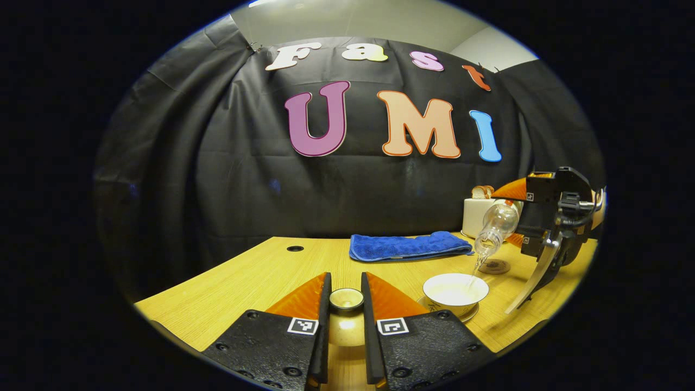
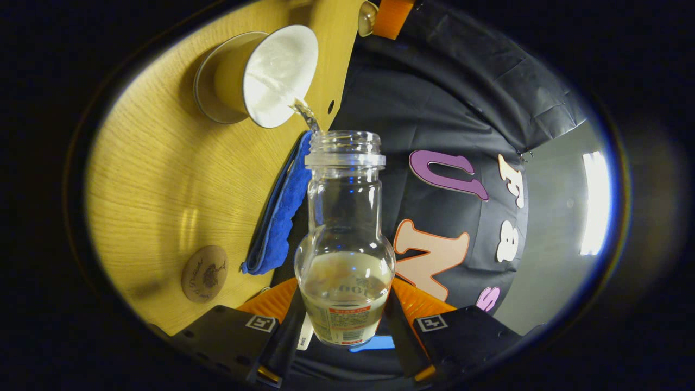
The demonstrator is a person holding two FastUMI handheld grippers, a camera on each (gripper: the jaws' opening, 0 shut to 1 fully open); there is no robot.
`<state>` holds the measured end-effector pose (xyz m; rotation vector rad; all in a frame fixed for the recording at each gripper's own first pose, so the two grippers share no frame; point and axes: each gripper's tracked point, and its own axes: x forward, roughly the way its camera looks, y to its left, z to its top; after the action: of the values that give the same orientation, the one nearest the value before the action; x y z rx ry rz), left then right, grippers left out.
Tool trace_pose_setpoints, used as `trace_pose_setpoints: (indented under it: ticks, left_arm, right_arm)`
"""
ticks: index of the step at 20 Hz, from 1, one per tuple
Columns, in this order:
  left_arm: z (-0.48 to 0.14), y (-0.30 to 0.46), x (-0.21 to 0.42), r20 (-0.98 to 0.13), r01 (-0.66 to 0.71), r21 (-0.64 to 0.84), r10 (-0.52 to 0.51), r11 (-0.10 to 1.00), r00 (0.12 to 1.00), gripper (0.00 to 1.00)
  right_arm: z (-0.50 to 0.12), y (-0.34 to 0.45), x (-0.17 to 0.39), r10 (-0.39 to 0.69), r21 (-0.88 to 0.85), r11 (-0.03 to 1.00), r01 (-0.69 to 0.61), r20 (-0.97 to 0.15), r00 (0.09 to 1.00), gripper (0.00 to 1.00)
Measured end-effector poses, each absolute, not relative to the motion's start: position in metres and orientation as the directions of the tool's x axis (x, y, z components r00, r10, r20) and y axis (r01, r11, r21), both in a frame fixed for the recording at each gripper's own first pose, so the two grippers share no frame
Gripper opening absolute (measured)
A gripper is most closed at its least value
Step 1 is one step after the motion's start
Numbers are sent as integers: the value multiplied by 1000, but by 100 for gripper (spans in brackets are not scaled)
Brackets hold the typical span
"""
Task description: Open the teacup lid with one hand, grasp the water bottle and pour water into the teacup with the other hand; after pouring, place the water bottle on the coaster and then close the teacup lid.
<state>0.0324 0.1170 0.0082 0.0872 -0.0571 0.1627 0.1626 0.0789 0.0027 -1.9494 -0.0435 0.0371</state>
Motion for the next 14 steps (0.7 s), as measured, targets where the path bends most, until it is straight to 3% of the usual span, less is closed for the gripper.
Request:
trace_pose_setpoints:
  ticks: [14]
  left_arm:
    - [9,117,32,64,-164,82,159,983,985,25]
  right_arm:
    - [56,97,163,133,-872,-454,182,136,982,77]
